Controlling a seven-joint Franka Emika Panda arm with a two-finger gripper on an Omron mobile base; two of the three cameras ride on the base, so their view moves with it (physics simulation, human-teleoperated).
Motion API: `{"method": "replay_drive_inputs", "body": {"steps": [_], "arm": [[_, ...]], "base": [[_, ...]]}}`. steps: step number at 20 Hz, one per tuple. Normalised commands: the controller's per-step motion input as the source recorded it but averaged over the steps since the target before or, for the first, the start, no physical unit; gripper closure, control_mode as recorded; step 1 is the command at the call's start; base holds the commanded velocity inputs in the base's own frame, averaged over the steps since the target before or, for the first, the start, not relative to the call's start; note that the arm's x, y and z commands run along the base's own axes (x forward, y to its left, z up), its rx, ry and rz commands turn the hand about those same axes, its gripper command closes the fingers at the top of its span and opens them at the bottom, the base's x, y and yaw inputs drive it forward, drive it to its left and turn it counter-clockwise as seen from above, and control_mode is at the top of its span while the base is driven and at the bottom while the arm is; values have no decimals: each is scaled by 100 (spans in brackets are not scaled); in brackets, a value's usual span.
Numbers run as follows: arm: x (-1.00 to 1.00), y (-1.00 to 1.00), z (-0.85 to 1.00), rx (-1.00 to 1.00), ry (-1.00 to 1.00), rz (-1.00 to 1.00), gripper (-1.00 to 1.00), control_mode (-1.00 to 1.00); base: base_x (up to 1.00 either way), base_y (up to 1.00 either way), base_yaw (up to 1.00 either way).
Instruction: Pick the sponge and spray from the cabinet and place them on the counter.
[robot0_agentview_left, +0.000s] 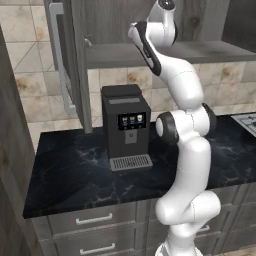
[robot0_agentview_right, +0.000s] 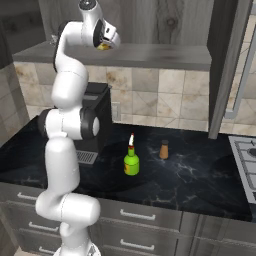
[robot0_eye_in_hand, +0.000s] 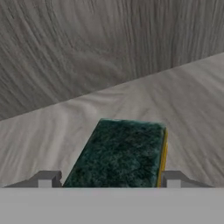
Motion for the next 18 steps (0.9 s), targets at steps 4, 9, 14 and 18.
{"method": "replay_drive_inputs", "body": {"steps": [4, 9, 14, 18], "arm": [[-20, 0, -27, 0, 0, 0, 100, -100], [-36, 0, -35, 0, 0, 0, 100, -100], [-45, 0, -39, 0, -2, 0, 100, -100], [-62, 0, -46, 0, -5, 0, 100, -100]], "base": [[0, 0, 0], [0, 0, 0], [0, 0, 0], [0, 0, 0]]}}
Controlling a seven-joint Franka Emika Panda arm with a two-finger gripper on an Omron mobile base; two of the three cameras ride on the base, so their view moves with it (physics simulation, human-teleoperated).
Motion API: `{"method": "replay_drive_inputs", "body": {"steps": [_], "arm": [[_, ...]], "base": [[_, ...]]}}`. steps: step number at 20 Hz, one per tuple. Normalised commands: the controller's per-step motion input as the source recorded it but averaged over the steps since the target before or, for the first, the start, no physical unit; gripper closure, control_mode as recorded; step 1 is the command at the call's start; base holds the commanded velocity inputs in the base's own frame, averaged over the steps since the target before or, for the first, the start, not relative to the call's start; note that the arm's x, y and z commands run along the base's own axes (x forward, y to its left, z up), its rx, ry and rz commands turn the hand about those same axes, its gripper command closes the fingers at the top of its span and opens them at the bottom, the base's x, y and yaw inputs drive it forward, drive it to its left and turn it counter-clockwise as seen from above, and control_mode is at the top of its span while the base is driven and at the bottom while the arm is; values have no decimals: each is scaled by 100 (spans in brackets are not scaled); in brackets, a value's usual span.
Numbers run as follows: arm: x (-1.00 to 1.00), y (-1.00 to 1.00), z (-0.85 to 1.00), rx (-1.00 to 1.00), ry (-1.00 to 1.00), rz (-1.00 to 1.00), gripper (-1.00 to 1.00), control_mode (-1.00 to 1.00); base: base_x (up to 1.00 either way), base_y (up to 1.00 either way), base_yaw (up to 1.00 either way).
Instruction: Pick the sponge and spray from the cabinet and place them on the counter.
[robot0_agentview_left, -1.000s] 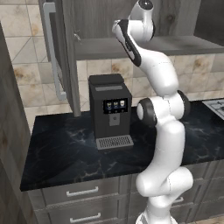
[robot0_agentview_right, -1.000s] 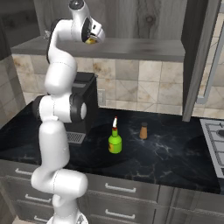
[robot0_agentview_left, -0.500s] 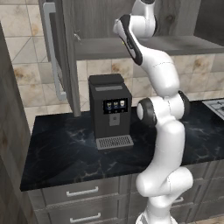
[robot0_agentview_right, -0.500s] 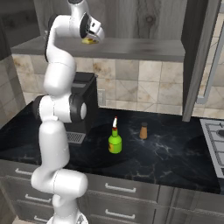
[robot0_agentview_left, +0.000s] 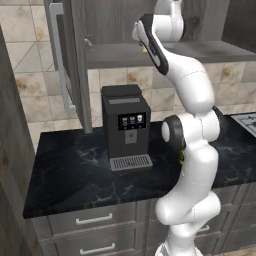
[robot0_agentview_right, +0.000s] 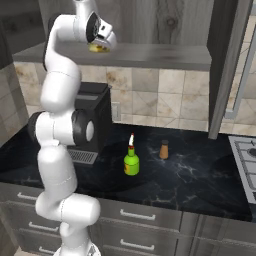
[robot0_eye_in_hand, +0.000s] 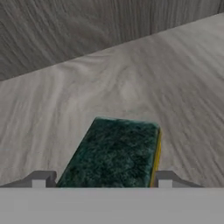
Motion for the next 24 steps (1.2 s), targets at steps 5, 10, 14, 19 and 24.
{"method": "replay_drive_inputs", "body": {"steps": [5, 10, 14, 19, 24], "arm": [[-79, 0, -57, 0, -11, 0, 100, -100], [-92, 0, -49, 0, -21, 5, 100, -100], [-87, -5, -35, 0, -20, 6, 100, -100], [-76, -1, -34, 0, -7, 4, 100, -100], [-72, 0, -40, 0, 0, 3, 100, -100]], "base": [[0, 0, 0], [0, 0, 0], [0, 0, 0], [0, 0, 0], [0, 0, 0]]}}
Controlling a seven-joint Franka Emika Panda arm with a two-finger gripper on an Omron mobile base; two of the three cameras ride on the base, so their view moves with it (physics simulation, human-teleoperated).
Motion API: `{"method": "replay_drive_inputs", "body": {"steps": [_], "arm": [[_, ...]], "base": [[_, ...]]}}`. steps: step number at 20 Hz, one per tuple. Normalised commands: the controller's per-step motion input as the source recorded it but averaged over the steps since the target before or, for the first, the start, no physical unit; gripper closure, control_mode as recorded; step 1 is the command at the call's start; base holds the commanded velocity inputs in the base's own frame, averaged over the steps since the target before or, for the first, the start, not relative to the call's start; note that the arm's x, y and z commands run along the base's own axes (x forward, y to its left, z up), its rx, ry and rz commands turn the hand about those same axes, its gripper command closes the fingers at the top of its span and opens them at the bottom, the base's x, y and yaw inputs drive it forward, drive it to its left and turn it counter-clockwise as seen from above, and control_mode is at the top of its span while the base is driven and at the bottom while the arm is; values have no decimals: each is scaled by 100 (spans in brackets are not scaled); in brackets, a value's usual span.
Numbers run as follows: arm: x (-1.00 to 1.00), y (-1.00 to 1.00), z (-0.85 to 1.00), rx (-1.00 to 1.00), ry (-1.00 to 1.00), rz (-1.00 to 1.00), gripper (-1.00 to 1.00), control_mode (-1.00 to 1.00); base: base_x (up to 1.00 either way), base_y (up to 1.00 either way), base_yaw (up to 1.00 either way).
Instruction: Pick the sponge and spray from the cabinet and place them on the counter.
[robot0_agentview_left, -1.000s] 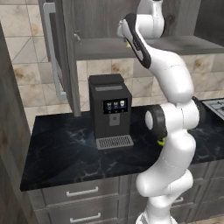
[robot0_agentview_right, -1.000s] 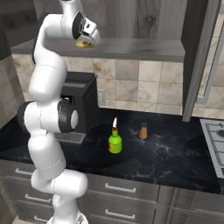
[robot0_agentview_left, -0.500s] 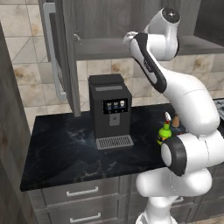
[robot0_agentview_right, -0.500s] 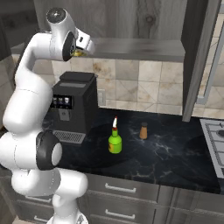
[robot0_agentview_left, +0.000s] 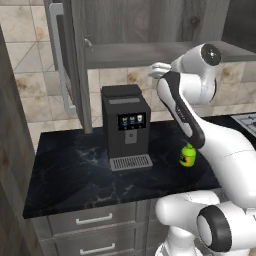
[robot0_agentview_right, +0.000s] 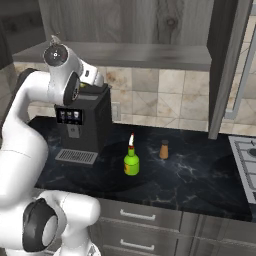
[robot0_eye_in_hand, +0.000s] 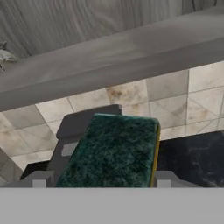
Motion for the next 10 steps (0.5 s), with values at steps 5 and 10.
{"method": "replay_drive_inputs", "body": {"steps": [5, 10], "arm": [[-69, 0, -40, 0, 2, 4, 100, -100], [-21, 0, -32, 0, 9, 3, 100, -100]], "base": [[0, 0, 0], [0, 0, 0]]}}
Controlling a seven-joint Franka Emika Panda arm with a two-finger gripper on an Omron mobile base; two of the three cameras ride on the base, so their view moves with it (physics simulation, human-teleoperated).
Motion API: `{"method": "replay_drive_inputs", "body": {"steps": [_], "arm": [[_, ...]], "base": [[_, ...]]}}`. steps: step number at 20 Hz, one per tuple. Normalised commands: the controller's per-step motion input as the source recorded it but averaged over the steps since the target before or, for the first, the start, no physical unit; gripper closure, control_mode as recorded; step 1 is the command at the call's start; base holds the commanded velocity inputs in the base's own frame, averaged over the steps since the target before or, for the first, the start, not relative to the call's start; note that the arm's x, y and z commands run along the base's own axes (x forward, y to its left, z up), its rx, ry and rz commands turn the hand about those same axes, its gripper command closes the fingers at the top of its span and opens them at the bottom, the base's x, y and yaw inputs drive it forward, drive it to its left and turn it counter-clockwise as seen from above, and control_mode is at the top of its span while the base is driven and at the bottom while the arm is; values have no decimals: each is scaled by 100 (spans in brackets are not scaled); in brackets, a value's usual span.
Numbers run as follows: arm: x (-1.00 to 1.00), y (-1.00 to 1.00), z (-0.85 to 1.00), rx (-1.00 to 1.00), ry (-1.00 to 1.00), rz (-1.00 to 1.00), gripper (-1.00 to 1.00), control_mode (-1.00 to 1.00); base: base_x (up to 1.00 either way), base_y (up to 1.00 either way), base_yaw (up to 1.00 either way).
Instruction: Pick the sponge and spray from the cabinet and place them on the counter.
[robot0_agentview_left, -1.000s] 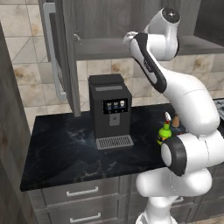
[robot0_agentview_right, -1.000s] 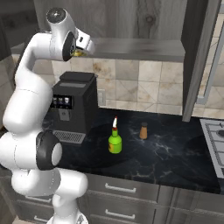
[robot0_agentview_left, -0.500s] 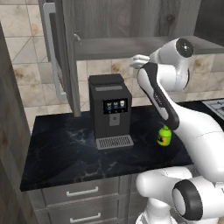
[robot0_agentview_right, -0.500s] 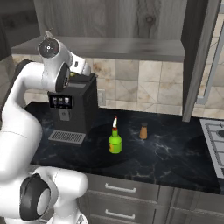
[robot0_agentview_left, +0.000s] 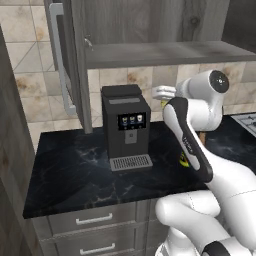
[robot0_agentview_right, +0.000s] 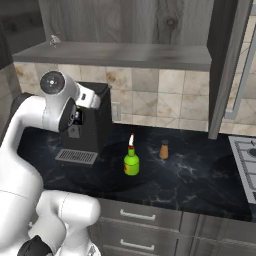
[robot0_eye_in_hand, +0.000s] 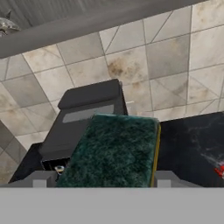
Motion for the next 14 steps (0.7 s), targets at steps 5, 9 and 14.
{"method": "replay_drive_inputs", "body": {"steps": [5, 9, 14], "arm": [[11, 2, -33, 0, 6, 0, 100, -100], [0, 0, -59, -2, 13, 0, 100, -100], [0, 0, -58, -1, 14, 0, 100, -100]], "base": [[0, 0, 0], [0, 0, 0], [0, 0, 0]]}}
